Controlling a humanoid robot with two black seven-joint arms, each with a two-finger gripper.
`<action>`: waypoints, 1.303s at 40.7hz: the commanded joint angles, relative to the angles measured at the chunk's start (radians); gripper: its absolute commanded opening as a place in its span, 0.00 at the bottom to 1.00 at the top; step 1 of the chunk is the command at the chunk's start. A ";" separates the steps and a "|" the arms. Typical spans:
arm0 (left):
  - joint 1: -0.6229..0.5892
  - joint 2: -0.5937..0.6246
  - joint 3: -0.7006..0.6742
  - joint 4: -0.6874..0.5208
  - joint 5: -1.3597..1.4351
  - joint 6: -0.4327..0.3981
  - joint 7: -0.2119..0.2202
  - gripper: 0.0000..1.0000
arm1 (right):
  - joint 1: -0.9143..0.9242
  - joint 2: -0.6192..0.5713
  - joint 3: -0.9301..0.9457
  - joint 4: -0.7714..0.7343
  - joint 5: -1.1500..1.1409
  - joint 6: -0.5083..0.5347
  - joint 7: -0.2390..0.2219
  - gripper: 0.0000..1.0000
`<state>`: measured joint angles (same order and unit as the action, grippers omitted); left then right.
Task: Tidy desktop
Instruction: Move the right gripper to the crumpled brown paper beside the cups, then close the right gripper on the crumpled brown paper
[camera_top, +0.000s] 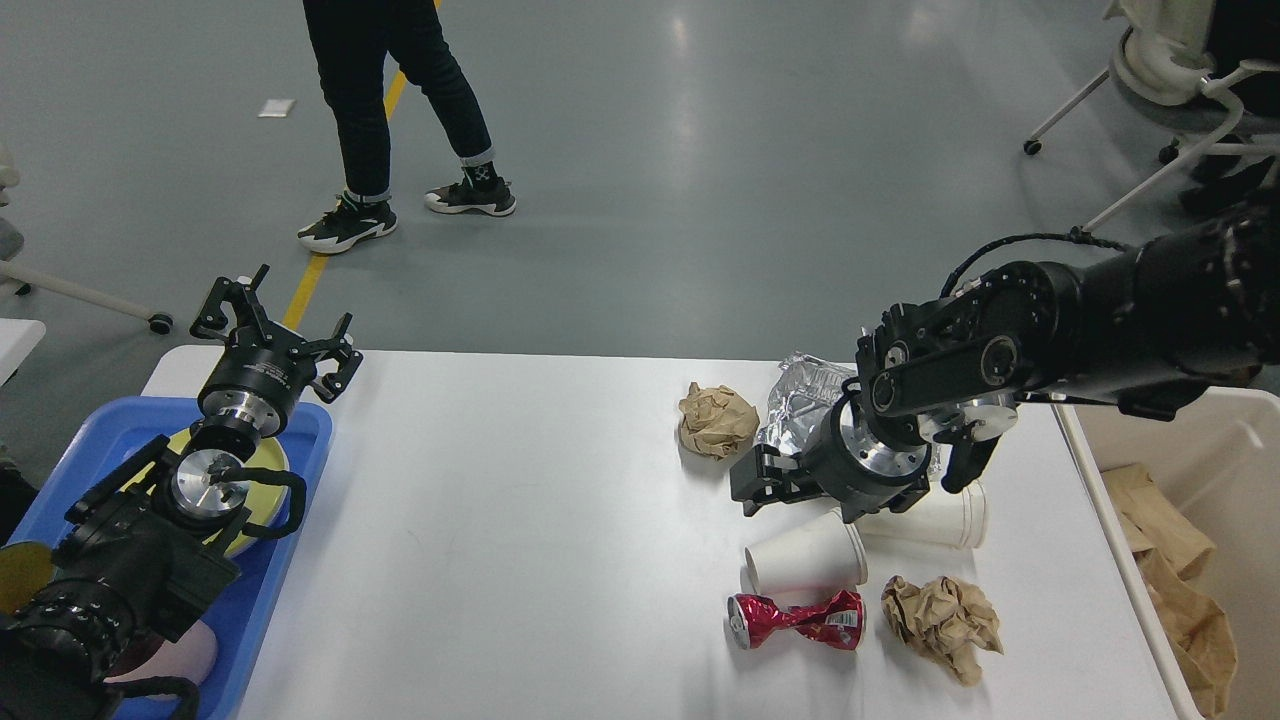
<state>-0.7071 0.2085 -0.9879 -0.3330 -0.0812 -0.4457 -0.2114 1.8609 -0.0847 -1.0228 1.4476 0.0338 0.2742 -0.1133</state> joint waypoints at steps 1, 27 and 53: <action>0.000 0.000 0.000 0.000 0.000 -0.001 0.000 0.98 | -0.048 -0.030 -0.103 -0.029 -0.129 -0.009 0.000 1.00; 0.000 0.000 0.000 0.000 0.000 -0.001 0.000 0.98 | -0.399 -0.265 -0.076 -0.119 -0.101 -0.058 0.001 1.00; 0.000 0.000 0.000 0.000 0.000 -0.001 0.000 0.98 | -0.651 -0.259 0.141 -0.312 -0.043 -0.167 0.027 0.49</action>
<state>-0.7071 0.2087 -0.9879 -0.3328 -0.0813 -0.4466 -0.2118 1.2315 -0.3456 -0.8872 1.1400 -0.0068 0.1446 -0.1076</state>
